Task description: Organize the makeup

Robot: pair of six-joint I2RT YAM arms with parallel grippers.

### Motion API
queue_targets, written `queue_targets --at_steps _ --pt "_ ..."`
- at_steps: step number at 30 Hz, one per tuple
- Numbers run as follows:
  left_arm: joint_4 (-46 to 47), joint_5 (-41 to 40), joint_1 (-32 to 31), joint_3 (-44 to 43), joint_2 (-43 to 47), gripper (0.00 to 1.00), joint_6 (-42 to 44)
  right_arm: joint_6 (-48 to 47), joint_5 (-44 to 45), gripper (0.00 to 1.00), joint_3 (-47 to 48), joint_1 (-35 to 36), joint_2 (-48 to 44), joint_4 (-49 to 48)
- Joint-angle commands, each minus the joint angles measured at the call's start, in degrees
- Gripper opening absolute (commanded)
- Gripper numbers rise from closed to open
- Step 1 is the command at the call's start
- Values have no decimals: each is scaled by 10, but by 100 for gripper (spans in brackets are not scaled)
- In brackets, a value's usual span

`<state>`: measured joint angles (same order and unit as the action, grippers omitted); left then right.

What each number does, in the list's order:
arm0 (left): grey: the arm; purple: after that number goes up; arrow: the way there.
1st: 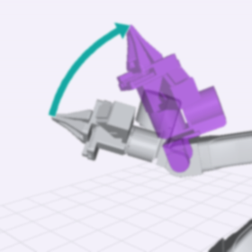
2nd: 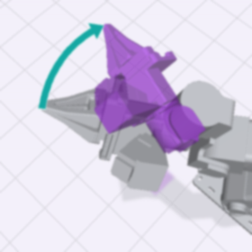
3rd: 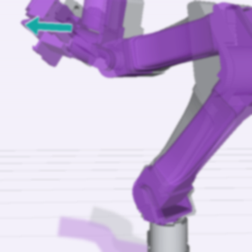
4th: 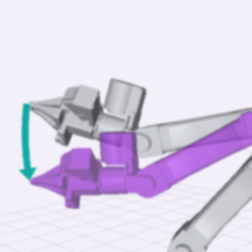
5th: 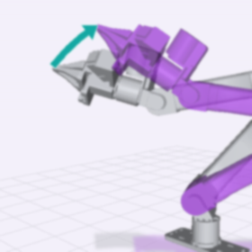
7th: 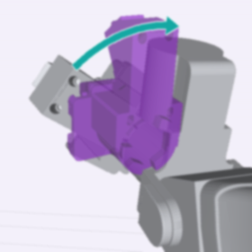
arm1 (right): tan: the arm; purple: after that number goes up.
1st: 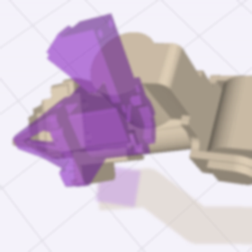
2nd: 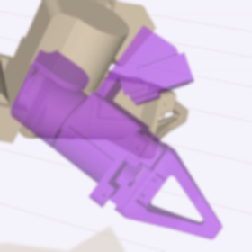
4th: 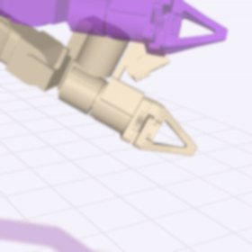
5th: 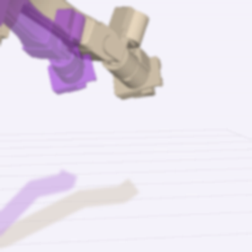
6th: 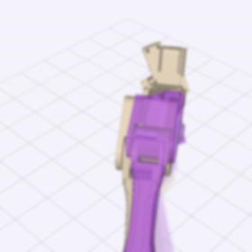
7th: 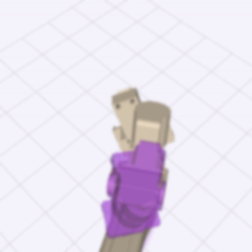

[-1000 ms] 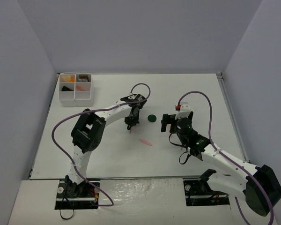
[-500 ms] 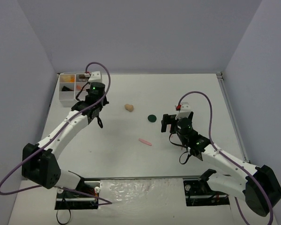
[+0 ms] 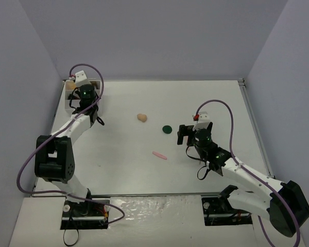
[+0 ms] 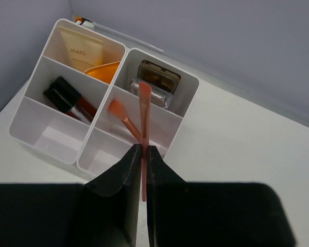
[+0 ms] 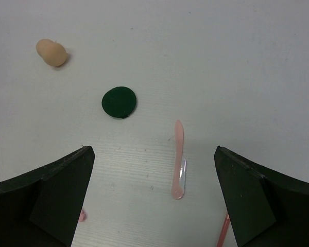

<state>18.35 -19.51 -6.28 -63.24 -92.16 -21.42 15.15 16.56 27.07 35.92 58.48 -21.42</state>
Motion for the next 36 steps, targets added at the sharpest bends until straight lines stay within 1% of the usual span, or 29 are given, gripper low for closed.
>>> queue_targets --at_steps 1,4,9,15,16,18,20,22,25,30,33,36 --pt "144 21 27 -67 -45 0 -4 -2 15 100 8 -4 -10 -28" --pt "168 32 37 -72 -78 0 -16 -1 19 100 7 -4 -10 -28" --pt "246 43 52 -72 -123 0 -36 -1 19 100 8 -4 -5 -29" --pt "286 47 55 -68 -160 0 -40 -2 22 100 7 -4 1 -30" --pt "290 49 55 -65 -163 1 -40 -2 22 100 8 -4 4 -30" --pt "300 51 56 -57 -168 6 -38 -2 20 100 9 -4 7 -30" --pt "295 56 56 -55 -168 8 -38 -1 21 100 9 -3 8 -30" --pt "295 66 59 -53 -169 15 -38 0 21 100 9 -4 6 -31" --pt "293 67 60 -48 -166 34 -38 0 22 100 7 -4 3 -31" --pt "269 76 60 -45 -142 48 -33 21 27 100 17 -4 -2 -7" --pt "239 77 60 -43 -109 57 -28 65 61 100 51 -4 1 71" --pt "172 84 60 -39 -65 63 -30 113 99 99 75 -7 -5 176"
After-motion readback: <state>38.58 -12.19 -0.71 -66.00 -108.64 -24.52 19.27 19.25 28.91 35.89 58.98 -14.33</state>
